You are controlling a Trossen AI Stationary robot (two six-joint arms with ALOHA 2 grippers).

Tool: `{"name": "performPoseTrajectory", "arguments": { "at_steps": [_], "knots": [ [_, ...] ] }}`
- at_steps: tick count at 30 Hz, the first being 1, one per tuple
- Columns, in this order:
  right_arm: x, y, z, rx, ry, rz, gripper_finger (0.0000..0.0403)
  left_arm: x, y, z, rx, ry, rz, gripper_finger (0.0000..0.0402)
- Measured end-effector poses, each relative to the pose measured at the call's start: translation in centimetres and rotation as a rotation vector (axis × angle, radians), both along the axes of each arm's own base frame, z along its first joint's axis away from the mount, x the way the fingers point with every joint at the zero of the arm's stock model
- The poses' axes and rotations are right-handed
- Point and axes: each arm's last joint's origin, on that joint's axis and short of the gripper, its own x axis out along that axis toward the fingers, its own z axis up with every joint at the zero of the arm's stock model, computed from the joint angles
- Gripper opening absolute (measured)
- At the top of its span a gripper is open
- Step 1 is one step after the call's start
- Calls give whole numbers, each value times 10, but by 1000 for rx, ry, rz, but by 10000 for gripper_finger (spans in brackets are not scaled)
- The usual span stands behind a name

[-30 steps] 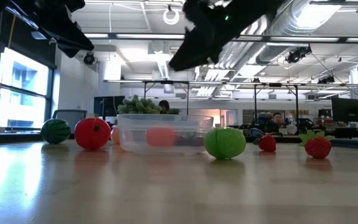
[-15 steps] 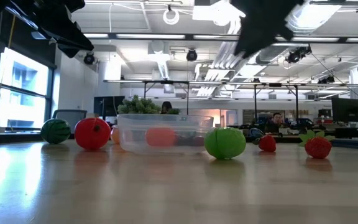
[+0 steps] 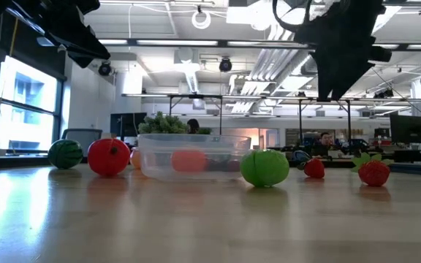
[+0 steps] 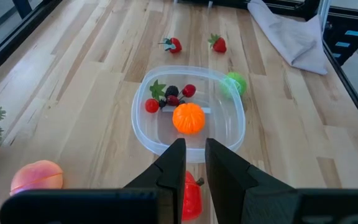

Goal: Pick and placing Produce into tupperware
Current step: Put the top strawberry into the transparent bin

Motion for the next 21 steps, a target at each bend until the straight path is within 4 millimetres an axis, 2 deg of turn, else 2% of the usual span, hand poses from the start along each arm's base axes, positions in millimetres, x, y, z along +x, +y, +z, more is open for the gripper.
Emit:
{"name": "performPoseTrajectory", "arguments": {
  "at_steps": [9,14,21],
  "knots": [
    [33,-5,-33,29,42,84,149,0,0,0,0,0,0,51],
    [43,-19,-55,46,140,71,149,0,0,0,0,0,0,51],
    [50,-29,-74,145,216,79,149,0,0,0,0,0,0,51]
  ]
}}
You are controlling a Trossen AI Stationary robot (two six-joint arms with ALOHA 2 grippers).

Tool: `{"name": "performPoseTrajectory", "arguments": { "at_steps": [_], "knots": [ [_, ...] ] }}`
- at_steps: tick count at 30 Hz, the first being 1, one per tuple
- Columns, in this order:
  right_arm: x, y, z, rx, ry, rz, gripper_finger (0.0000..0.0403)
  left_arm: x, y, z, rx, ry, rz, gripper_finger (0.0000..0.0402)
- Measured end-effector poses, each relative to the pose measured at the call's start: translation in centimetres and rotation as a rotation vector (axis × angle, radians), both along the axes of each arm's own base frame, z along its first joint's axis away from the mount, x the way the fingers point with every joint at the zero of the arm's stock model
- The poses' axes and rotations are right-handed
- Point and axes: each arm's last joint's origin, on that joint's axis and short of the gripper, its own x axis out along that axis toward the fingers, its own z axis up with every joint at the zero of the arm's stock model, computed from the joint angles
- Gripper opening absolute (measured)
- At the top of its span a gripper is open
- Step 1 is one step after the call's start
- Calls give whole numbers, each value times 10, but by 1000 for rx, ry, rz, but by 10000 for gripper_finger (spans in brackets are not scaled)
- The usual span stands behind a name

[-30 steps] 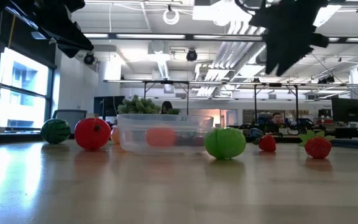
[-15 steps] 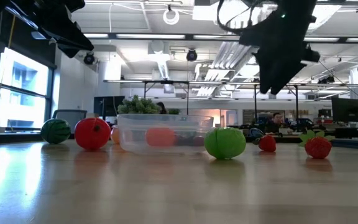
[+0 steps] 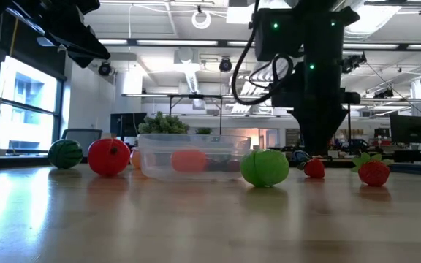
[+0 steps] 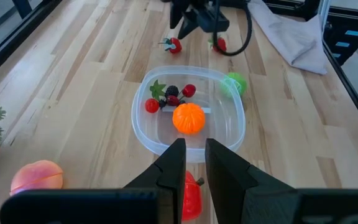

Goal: Pick and placing Produce into tupperware
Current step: Put the top strawberry into the transparent bin

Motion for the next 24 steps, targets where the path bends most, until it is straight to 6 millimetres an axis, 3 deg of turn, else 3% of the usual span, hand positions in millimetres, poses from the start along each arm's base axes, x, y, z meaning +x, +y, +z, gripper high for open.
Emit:
{"name": "performPoseTrajectory", "arguments": {
  "at_steps": [24],
  "knots": [
    [9,-4,-17,-24,-9,-50,149,0,0,0,0,0,-1,51]
  ]
}}
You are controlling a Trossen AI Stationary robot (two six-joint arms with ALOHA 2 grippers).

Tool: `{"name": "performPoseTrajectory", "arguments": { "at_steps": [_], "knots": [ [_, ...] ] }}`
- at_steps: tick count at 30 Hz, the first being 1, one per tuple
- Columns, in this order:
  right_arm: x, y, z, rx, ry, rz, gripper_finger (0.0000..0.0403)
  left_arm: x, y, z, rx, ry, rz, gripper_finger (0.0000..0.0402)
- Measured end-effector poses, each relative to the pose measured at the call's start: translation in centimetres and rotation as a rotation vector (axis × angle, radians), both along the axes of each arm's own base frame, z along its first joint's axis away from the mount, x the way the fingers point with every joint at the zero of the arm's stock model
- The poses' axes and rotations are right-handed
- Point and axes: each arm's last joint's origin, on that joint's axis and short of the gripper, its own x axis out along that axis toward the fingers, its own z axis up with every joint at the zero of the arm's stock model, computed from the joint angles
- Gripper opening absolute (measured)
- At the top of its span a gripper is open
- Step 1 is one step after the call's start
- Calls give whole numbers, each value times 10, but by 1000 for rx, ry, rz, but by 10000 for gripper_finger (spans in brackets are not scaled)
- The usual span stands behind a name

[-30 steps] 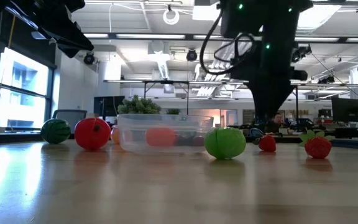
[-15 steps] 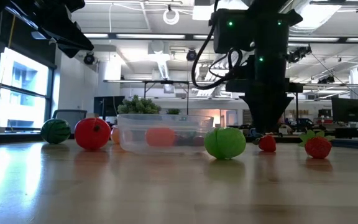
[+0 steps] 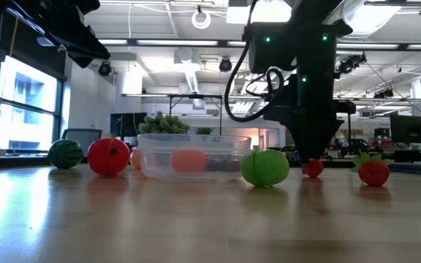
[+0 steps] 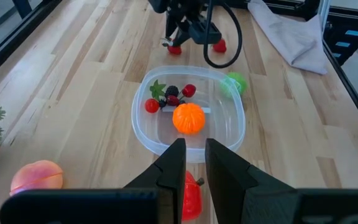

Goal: Pick and placing Produce into tupperware
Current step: Put the top strawberry into the transparent bin

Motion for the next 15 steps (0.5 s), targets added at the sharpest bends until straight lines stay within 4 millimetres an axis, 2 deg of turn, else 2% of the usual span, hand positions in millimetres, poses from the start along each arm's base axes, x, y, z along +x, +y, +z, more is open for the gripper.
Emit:
{"name": "performPoseTrajectory", "arguments": {
  "at_steps": [6,15],
  "knots": [
    [-2,0,-3,16,-3,-31,149,0,0,0,0,0,0,51],
    [-10,1,-20,47,-16,-57,149,0,0,0,0,0,0,51]
  ]
}}
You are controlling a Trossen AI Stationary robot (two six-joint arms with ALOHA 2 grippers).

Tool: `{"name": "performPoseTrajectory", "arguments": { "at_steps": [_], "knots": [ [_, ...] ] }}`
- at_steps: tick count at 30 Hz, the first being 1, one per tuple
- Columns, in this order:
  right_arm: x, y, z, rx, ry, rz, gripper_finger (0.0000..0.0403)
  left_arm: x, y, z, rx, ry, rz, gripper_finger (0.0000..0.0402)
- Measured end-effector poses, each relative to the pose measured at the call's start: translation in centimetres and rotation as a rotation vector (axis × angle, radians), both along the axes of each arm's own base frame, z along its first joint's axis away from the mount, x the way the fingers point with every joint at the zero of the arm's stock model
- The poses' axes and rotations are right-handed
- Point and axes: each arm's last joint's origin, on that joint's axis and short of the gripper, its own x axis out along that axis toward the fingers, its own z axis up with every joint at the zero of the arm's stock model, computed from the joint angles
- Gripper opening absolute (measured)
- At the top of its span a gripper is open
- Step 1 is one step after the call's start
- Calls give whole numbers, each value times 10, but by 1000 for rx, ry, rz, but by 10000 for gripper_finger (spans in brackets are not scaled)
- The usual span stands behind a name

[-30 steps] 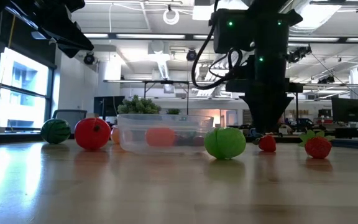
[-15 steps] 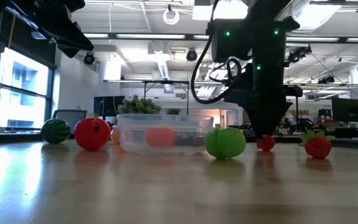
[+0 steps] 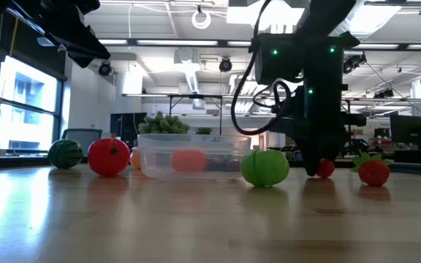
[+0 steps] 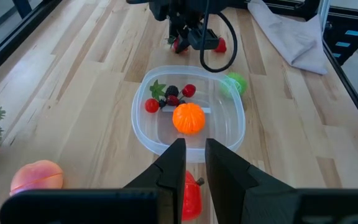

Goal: Pick and placing Produce into tupperware
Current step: Put the top strawberry into the transparent bin

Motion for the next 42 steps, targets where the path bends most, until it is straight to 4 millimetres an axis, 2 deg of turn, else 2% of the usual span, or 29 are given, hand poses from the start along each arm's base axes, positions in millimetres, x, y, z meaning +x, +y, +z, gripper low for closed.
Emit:
{"name": "performPoseTrajectory", "arguments": {
  "at_steps": [36,42],
  "knots": [
    [0,0,0,-10,9,42,149,0,0,0,0,0,0,51],
    [-1,0,0,8,16,0,149,0,0,0,0,0,0,51]
  ]
}}
